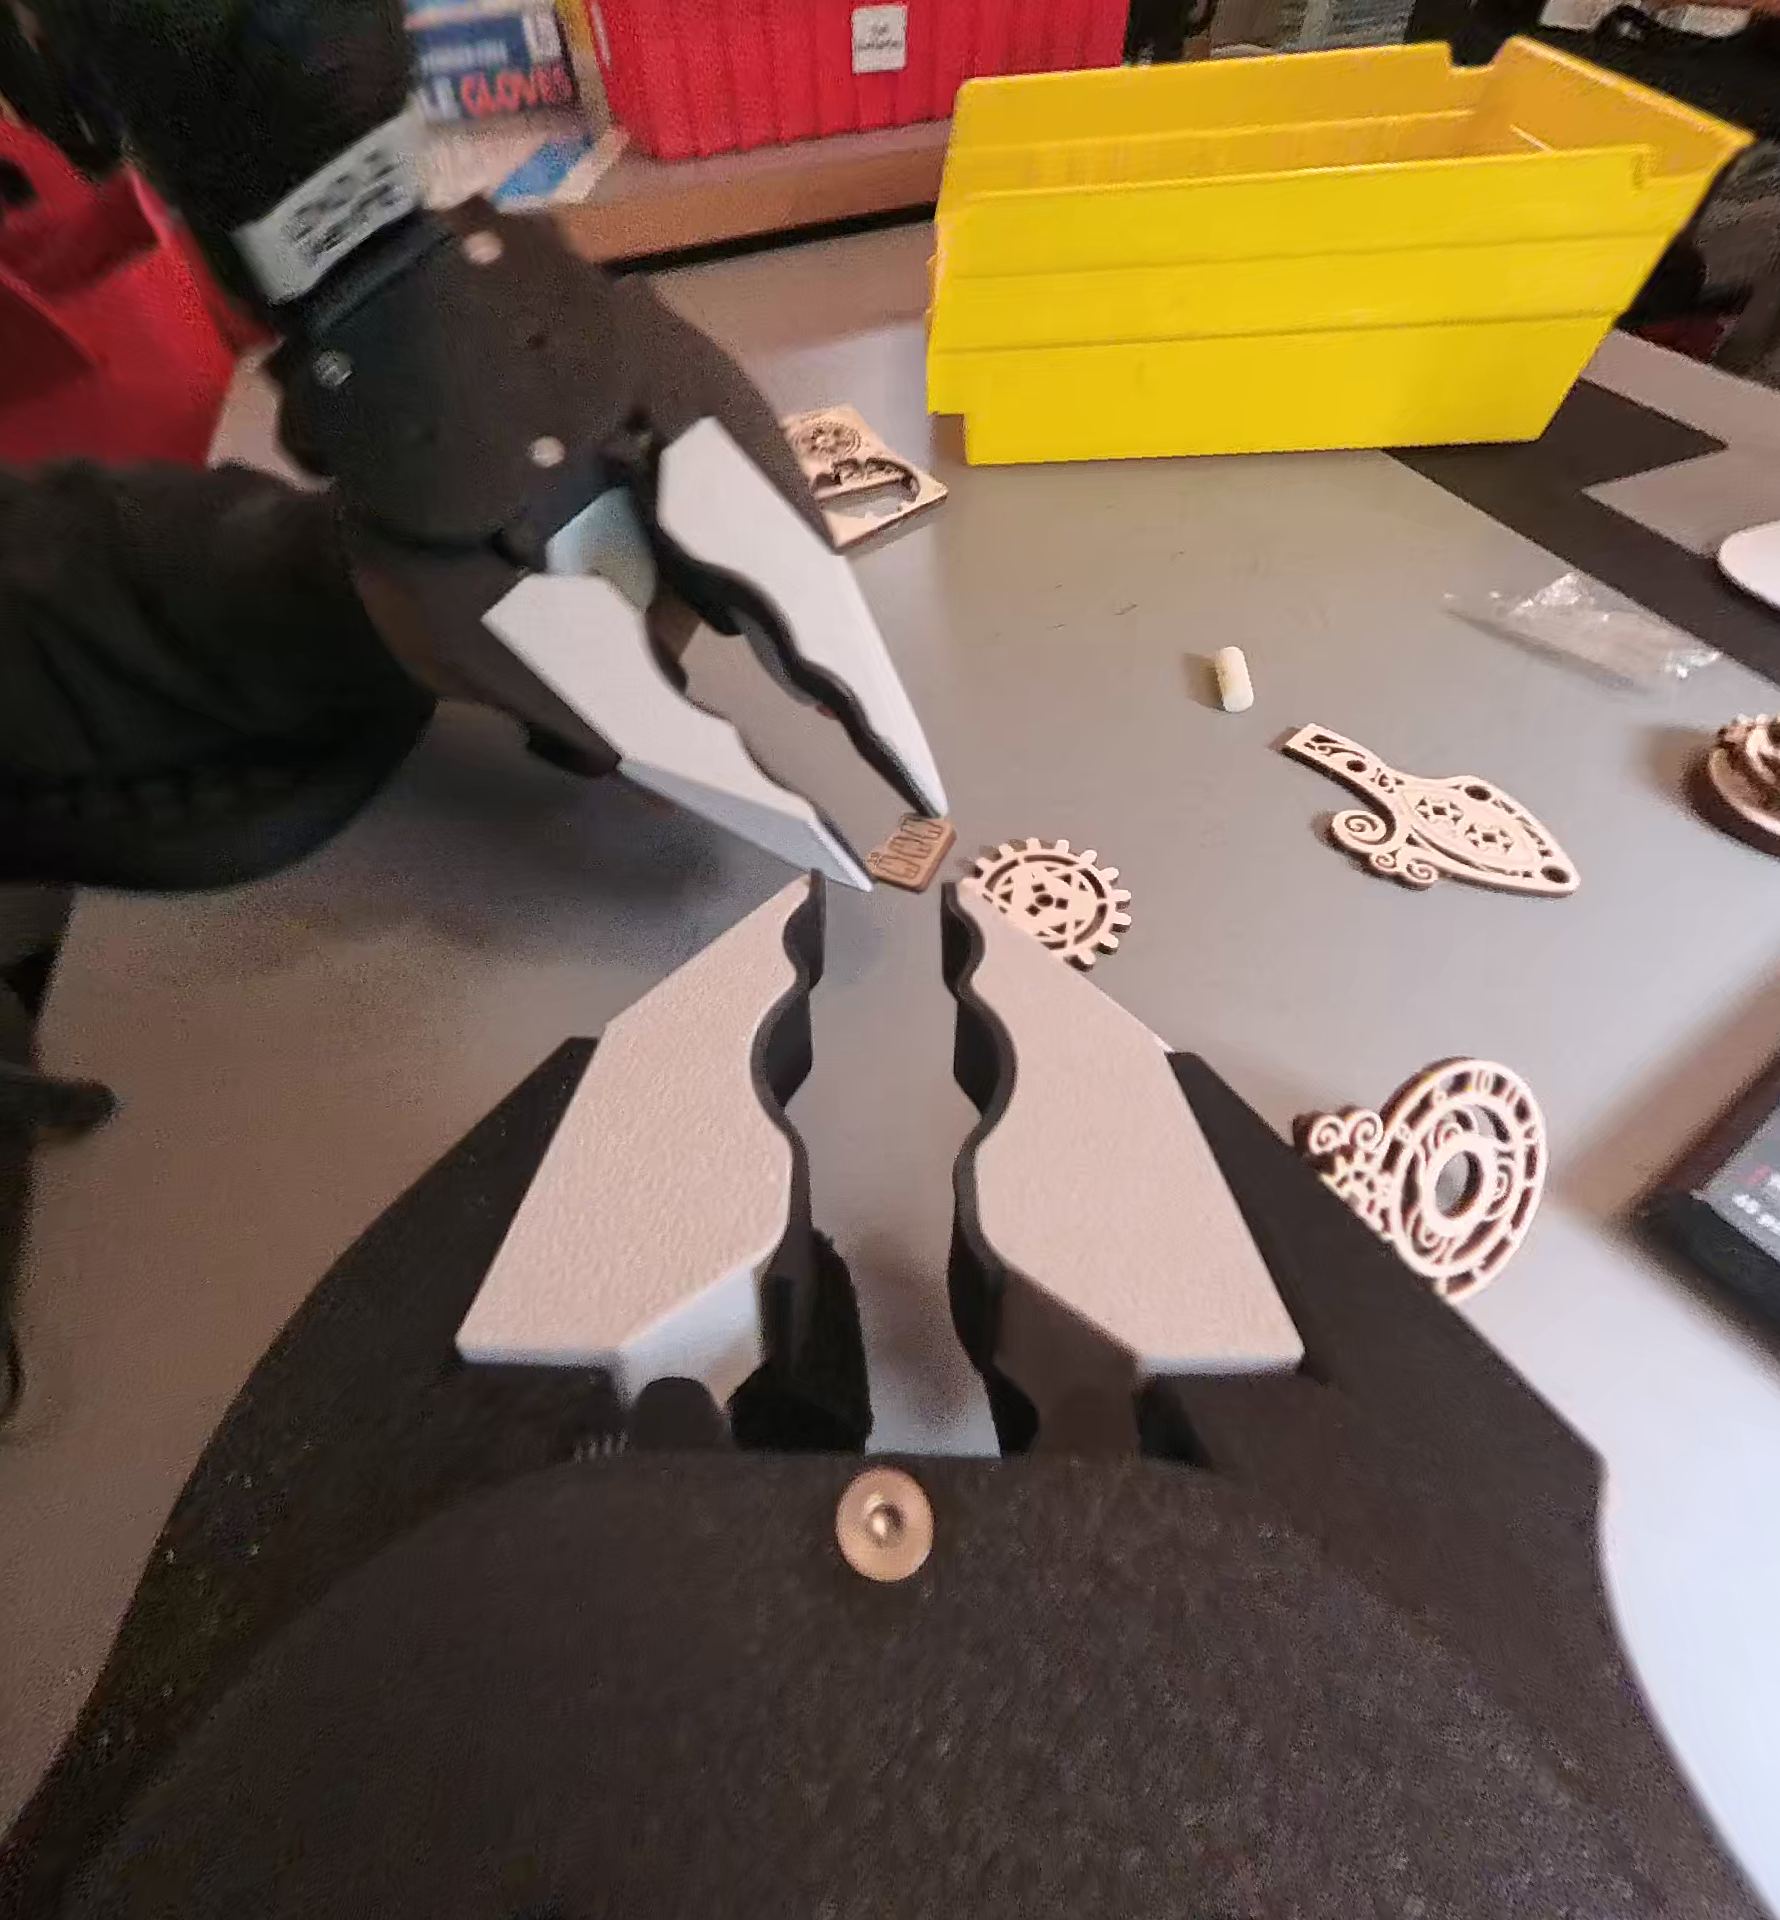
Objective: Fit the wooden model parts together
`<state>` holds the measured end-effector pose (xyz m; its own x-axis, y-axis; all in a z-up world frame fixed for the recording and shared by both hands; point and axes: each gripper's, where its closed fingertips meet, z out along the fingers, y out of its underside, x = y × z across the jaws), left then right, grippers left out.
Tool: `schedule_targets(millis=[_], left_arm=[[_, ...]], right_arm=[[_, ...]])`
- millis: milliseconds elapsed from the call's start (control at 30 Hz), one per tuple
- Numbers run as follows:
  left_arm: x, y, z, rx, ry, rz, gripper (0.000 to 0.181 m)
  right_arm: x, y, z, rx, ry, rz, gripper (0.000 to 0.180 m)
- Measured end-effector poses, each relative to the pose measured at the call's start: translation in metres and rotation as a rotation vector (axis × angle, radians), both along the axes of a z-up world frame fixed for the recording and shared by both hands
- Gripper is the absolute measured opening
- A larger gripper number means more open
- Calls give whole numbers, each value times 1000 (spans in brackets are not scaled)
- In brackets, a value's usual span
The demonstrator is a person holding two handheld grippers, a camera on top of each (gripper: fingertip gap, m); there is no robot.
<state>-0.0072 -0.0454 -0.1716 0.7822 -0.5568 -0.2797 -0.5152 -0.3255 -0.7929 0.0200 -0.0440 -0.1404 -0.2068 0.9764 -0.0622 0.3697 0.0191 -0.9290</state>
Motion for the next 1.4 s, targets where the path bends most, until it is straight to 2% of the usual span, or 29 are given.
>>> schedule_targets(millis=[200, 333, 467, 567, 667, 767, 833, 967, 1400], left_arm=[[18, -2, 28, 219, 129, -32, 18], [29, -6, 40, 297, 150, -59, 18], [30, -6, 44, 318, 159, -57, 19], [33, -8, 50, 295, -11, -67, 19], [33, -11, 61, 176, -393, -82, 23], [35, -17, 69, 35, -714, -144, 15], [39, -21, 73, -30, -839, -192, 8], [42, -21, 70, -75, -890, -197, 0], [47, -21, 71, -150, -1046, -229, 5]], right_arm=[[-5, -1, 6, -186, 5, -43, 20], [-8, -8, 6, -310, 5, -29, 19], [-7, -14, 12, -416, 12, 15, 4], [-4, -15, 19, -478, 34, 53, 3], [4, -18, 30, -499, 73, 131, 1], [10, -21, 38, -460, 113, 180, 1], [10, -21, 37, -436, 111, 184, 1], [11, -22, 35, -435, 106, 192, 1], [10, -24, 43, -567, 140, 217, 1]])
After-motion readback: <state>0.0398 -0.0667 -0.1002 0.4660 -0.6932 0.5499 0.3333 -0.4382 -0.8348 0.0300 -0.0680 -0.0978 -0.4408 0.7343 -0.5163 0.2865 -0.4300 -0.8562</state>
